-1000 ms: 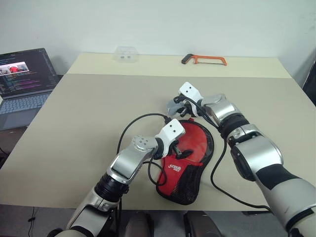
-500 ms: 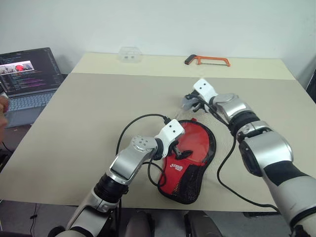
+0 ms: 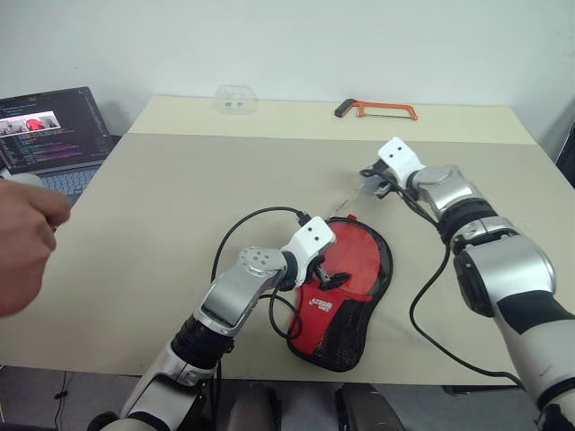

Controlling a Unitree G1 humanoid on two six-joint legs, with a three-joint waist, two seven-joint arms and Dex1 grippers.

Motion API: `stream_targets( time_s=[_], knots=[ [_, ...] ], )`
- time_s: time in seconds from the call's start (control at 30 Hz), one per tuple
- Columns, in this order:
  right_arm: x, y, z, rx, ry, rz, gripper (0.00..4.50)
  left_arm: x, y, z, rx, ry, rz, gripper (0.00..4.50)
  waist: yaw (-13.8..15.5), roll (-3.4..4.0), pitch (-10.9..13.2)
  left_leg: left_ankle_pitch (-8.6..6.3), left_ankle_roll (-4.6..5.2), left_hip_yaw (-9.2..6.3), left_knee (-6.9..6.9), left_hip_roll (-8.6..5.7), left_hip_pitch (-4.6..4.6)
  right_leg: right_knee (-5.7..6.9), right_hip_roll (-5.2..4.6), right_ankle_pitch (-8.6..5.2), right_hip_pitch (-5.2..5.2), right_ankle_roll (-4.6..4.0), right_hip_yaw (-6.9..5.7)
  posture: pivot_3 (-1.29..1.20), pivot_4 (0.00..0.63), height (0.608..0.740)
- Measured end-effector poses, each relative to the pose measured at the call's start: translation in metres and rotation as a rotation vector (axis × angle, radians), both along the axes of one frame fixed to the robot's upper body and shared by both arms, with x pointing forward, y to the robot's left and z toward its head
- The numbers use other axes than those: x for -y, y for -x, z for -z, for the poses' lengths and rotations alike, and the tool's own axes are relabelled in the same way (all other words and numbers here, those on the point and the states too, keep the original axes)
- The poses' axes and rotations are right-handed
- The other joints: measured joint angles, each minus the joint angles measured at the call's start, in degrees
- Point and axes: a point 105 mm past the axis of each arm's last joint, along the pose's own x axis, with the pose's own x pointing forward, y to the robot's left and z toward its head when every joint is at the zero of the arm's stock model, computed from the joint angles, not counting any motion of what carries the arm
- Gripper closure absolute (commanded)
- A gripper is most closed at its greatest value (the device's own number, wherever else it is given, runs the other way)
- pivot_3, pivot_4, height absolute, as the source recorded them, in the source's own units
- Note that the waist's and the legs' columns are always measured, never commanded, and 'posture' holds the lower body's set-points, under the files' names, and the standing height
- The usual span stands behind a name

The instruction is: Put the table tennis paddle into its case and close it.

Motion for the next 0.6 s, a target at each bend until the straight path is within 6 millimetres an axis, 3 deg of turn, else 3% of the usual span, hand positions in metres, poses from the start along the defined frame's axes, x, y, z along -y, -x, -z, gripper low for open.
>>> stream_targets(
  time_s=[0.33, 0.6],
  knots=[
    [0.074, 0.024, 0.007, -0.139, 0.159, 0.019, 4.30, 0.003, -0.002, 0.000, 0.000, 0.001, 0.019, 0.00, 0.79, 0.03, 0.01, 0.00, 0.00, -0.01, 0.00, -0.07, 0.00, -0.17, -0.02, -0.01, 0.10, 0.01, -0.04, 0.00, 0.150, 0.740],
    [0.116, 0.062, 0.008, -0.284, 0.439, -0.183, 4.30, 0.009, -0.002, 0.001, -0.001, -0.004, 0.059, 0.00, 2.10, 0.10, 0.00, -0.02, 0.02, -0.28, -0.05, -0.07, 0.00, -0.83, -0.06, 0.00, 0.54, 0.03, -0.21, 0.00, 0.150, 0.740]
  ],
)
